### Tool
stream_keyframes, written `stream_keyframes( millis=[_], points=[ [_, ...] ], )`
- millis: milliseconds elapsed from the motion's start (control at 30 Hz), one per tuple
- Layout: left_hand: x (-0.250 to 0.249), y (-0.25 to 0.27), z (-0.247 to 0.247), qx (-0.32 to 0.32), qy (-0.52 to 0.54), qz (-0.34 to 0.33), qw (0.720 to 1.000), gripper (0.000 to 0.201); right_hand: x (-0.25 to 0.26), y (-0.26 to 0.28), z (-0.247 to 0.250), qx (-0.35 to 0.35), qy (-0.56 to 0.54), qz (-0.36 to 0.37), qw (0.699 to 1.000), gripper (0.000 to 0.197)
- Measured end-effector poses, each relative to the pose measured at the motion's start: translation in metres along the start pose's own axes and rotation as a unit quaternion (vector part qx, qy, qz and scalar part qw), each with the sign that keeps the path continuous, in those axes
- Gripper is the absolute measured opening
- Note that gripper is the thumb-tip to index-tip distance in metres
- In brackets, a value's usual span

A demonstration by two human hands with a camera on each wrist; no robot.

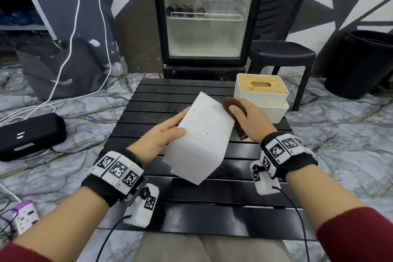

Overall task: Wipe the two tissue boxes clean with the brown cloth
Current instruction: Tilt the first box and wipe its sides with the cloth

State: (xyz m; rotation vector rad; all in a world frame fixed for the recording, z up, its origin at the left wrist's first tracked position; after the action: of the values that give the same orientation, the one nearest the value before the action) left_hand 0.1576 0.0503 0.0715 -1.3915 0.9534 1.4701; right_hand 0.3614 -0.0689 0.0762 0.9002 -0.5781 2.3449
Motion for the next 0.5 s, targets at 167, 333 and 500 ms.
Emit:
stream_keyframes(
  millis=[167,333,500],
  points=[
    [0.000,-0.001,-0.003,0.004,0.019,0.002,1.000,0.052,-0.004,0.008,0.013,-0.087,-0.049,-0.016,0.995,0.011],
    [-0.003,-0.004,-0.008,0.016,0.020,0.000,1.000,0.060,0.024,0.035,0.021,-0.108,-0.086,0.070,0.988,0.019],
    [-0.006,-0.004,-0.012,0.015,0.020,0.001,1.000,0.057,0.059,0.076,0.005,-0.069,-0.047,0.174,0.981,0.029]
  ],
)
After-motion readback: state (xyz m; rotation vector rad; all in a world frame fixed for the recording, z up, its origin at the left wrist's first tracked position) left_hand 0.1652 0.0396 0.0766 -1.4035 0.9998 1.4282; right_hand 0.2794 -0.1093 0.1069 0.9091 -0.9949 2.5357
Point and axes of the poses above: each hand's wrist, its own y-axis away from the middle knuckle, its own z-axis out of the back of the hand, x = y × z, the point moved 4 cm from there along -y, towards the middle knuckle, and after that the axes turned 4 degrees about -z, right-handed, at the moved point
